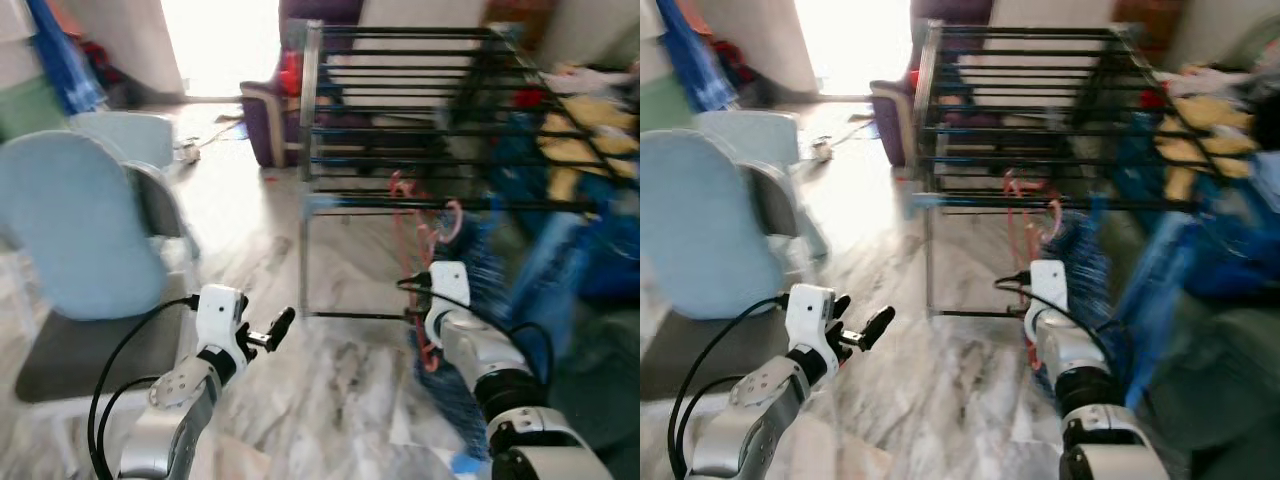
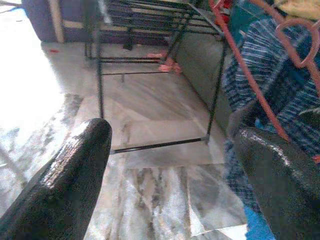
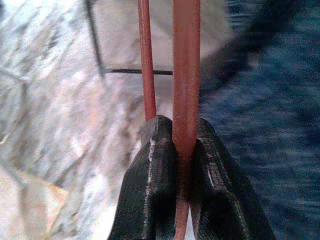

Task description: Hang hanger

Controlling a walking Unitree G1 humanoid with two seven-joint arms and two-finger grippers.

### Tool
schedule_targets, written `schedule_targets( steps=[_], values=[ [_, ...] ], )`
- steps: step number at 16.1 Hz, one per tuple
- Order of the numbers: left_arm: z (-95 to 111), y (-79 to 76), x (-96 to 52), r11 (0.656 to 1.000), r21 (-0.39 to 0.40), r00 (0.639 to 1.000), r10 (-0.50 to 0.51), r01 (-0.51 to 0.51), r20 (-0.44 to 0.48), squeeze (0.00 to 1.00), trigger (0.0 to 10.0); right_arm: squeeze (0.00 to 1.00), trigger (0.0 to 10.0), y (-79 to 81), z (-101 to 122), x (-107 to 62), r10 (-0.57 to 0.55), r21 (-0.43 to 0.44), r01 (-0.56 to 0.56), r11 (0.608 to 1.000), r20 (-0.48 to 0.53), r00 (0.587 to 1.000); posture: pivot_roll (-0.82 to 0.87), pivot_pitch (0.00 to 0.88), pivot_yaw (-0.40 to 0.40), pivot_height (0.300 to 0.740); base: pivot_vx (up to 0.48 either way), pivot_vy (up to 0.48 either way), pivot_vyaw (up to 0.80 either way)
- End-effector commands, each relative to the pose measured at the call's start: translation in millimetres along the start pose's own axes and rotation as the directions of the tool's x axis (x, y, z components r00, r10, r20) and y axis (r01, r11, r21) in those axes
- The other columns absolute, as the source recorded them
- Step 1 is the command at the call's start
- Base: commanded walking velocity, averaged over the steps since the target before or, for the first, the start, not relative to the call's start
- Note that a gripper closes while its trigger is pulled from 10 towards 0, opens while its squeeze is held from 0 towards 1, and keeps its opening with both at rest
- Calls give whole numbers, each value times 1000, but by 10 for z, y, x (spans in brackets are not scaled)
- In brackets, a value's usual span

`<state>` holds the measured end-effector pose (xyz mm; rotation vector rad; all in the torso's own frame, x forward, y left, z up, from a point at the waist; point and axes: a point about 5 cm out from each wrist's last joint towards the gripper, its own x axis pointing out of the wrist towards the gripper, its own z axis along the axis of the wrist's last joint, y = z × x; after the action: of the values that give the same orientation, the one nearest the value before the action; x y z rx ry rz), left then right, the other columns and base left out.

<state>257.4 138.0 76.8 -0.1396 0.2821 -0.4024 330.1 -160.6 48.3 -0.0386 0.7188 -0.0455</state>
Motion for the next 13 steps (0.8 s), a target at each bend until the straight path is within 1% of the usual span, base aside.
schedule_targets(
  steps=[1,4,5,6,8,10,13],
  values=[
    [-5,48,-25,1000,7,1000,4,-4,-8,0,10000,0,10000,70,76,-24,27,-5,-27,1000,26,999,-79,0,-10,740,0,461,0],
    [1,33,-27,1000,11,1000,-7,7,-7,0,10000,0,10000,108,79,-40,42,-4,-42,999,27,999,-76,0,-10,740,0,425,0],
    [2,25,-27,1000,20,1000,-12,12,-8,0,10000,0,10000,109,85,-43,42,-2,-42,999,29,999,-76,0,-10,740,251,409,0],
    [-11,16,-34,999,26,1000,-19,19,-20,0,10000,0,10000,108,96,-49,41,1,-41,999,34,999,-73,0,-10,740,435,0,0],
    [-6,-7,-35,999,37,999,-34,35,-13,0,10000,0,10000,104,103,-54,35,1,-35,999,39,999,-73,0,-10,740,480,0,0],
    [-11,-10,-38,999,40,1000,-26,27,-16,0,10000,0,10000,100,99,-61,31,-1,-31,1000,44,999,-72,0,-7,740,418,0,0],
    [2,-8,-30,998,61,1000,-7,8,-10,0,10000,0,10000,89,92,-63,23,3,-23,1000,44,999,-72,0,-7,740,0,0,0]
  ],
)
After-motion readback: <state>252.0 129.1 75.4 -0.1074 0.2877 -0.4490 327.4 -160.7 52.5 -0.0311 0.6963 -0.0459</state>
